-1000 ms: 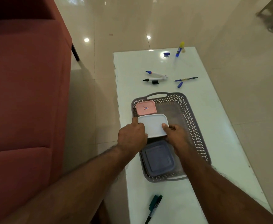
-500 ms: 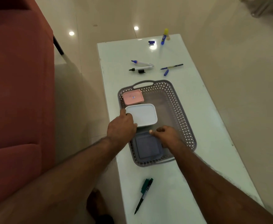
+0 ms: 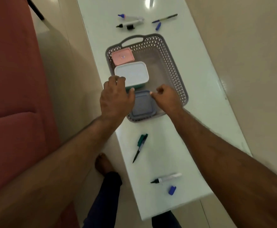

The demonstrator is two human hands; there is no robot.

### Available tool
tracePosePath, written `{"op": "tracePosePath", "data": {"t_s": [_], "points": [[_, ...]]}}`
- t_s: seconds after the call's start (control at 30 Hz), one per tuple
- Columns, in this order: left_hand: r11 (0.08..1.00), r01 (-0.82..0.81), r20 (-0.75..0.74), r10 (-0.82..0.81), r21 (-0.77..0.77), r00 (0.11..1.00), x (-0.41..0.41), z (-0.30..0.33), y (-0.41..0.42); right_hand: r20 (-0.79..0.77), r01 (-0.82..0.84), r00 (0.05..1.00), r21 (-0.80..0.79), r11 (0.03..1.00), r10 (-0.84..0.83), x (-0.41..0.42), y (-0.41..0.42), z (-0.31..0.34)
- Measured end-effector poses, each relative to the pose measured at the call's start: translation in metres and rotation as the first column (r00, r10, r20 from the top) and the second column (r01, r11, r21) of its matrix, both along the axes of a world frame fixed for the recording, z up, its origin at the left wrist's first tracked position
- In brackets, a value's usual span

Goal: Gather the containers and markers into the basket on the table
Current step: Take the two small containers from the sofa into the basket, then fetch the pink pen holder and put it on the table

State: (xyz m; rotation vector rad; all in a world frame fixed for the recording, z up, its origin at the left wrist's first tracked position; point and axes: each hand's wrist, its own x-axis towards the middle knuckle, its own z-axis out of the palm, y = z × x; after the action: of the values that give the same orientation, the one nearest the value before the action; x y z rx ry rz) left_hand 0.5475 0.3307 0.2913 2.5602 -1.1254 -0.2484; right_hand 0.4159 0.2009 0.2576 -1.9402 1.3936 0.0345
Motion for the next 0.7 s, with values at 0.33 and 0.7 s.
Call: {"op": "tracePosePath", "data": {"t_s": [0.33,0.7], "points": [[0.991,0.004,-0.284,0.034,0.131,0.958,-0.137,0.039,0.138,0.214,0.044,0.975,0.046,0.998,-0.053,-0.123,0.085,0.084],[0.956,0.223,-0.135,-0.199,0.193,0.971,-0.189,0.221,0.097,0.054,-0.229,0.972,-0.028,0.973,0.23,-0.224,0.097,0.247]]}}
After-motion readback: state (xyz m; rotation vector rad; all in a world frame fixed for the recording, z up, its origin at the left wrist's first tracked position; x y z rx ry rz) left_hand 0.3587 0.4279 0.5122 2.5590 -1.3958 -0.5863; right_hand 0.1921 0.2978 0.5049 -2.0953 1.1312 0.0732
